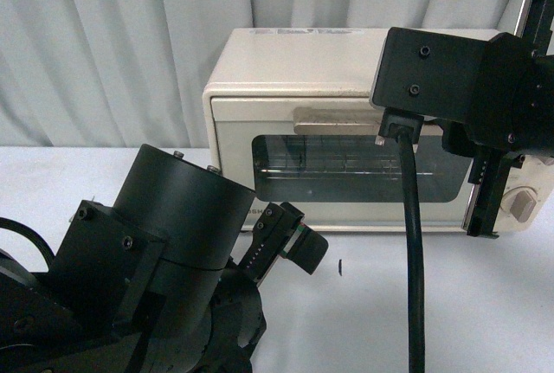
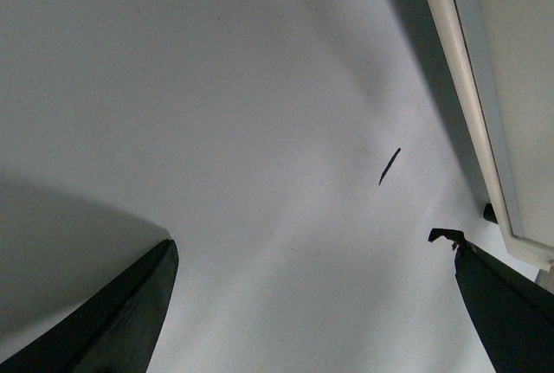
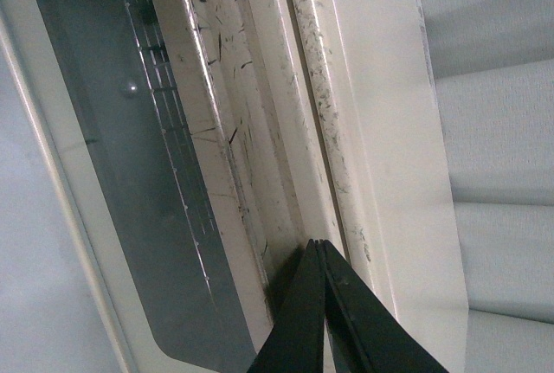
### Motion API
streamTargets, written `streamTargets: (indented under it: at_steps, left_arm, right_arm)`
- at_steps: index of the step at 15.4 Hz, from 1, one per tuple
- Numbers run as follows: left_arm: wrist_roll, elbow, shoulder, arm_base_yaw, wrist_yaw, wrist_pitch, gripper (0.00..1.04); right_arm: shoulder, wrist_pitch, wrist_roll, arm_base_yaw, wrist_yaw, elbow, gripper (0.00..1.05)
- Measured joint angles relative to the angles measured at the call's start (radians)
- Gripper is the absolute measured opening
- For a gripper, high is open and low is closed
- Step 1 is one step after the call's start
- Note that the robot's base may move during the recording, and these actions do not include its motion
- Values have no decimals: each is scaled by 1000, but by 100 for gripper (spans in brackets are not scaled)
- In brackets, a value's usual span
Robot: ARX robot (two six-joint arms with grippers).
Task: Open oven
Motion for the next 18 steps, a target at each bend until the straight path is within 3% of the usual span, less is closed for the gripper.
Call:
streamTargets:
  at_steps: [6, 10, 11, 18]
  left_arm:
    - [0, 0, 0, 0, 0, 0, 98]
    - [0, 0, 0, 0, 0, 0, 98]
    - [0, 0, 0, 0, 0, 0, 98]
    - [0, 0, 0, 0, 0, 0, 98]
  right_arm:
    - [-1, -45, 42, -16, -35, 8, 2]
    - [-16, -146, 86, -26, -45, 42, 2]
    - [-34, -230, 108, -26, -53, 59, 2]
    - [-53, -306, 134, -33, -79, 69, 2]
